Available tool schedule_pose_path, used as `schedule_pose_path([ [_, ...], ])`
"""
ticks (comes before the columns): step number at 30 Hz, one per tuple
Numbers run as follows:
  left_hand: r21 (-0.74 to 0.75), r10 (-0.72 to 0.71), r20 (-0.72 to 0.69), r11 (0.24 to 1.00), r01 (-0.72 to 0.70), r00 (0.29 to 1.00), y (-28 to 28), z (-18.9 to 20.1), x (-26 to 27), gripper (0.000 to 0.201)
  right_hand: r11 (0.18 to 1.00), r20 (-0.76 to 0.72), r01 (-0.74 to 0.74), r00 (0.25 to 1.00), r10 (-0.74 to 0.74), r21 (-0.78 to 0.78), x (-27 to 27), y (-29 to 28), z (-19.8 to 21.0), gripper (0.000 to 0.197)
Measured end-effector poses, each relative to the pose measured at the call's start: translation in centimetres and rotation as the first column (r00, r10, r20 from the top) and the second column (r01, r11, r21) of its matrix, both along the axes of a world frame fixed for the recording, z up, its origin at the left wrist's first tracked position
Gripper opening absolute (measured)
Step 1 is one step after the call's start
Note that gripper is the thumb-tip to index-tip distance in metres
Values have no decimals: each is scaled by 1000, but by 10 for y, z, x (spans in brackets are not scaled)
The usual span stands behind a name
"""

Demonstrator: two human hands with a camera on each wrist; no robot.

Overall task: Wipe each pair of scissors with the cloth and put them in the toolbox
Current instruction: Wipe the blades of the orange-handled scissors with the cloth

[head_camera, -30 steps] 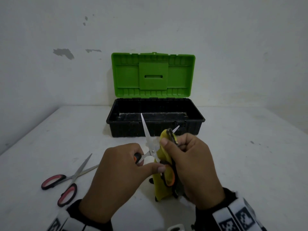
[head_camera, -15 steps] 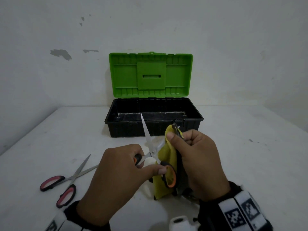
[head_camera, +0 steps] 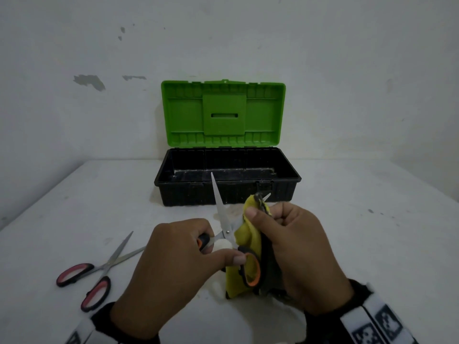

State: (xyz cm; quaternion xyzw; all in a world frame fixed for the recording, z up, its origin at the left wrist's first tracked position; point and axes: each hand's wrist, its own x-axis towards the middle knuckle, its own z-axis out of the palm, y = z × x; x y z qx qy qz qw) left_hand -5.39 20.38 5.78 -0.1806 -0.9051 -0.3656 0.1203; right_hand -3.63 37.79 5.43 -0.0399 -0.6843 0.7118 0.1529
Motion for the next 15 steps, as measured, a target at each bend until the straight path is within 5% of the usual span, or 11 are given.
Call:
schedule_pose_path([
  [4,89,-37,-25,995,39,999,3,0,0,60,991,-60,136,989,-136,-12,-9,11,5,27],
  [8,91,-39,18,995,37,999,1,2,0,63,998,-21,34,999,-33,56,5,-2,4,24],
  [15,123,-48,43,992,43,998,1,1,3,63,989,-66,142,988,-140,40,-3,7,3,28],
])
